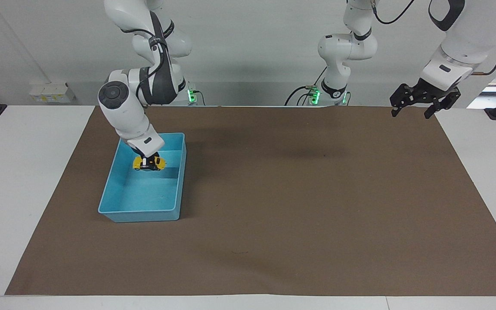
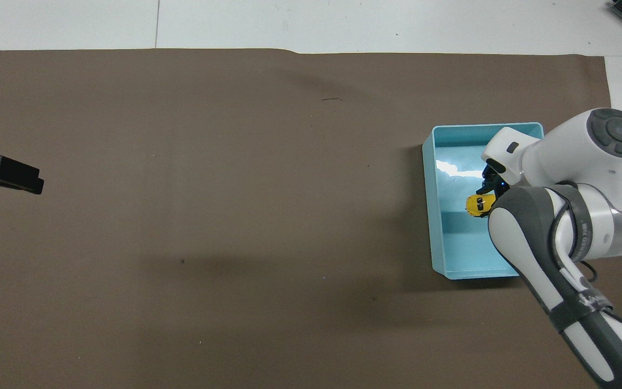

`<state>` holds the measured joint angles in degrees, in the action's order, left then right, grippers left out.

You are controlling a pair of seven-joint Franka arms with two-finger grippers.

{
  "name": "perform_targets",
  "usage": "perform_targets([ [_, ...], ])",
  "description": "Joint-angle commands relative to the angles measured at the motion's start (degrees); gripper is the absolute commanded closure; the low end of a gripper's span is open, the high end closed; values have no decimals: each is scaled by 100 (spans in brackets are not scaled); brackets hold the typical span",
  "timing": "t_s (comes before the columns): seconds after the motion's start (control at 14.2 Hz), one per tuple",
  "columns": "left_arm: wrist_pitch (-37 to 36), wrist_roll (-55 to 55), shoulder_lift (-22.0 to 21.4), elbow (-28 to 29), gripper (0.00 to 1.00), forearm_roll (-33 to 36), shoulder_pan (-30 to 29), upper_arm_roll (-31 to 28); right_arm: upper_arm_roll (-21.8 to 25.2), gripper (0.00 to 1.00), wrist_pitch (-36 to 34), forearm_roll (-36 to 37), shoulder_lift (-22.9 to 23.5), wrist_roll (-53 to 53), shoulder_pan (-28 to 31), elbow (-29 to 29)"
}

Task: Wind up and store yellow beetle car
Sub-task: 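Lift the car into the blue bin and lower it with the right gripper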

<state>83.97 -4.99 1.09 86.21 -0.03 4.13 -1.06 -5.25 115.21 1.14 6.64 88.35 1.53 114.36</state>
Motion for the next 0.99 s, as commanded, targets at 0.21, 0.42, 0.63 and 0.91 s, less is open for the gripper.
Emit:
perform_targets([
  [0.21, -83, 51, -74, 10, 0, 56, -44, 44, -55, 100, 861, 71, -111, 147, 58, 665],
  [0.42, -83, 51, -74, 10, 0, 56, -44, 44, -55, 100, 1117, 88, 21, 156, 58, 780],
  [0.63, -83, 51, -74, 10, 0, 56, -44, 44, -55, 100, 1214, 88, 65, 173, 67, 842],
  [0.91, -83, 51, -74, 10, 0, 56, -44, 44, -55, 100, 1504, 88, 249, 165, 67, 912],
])
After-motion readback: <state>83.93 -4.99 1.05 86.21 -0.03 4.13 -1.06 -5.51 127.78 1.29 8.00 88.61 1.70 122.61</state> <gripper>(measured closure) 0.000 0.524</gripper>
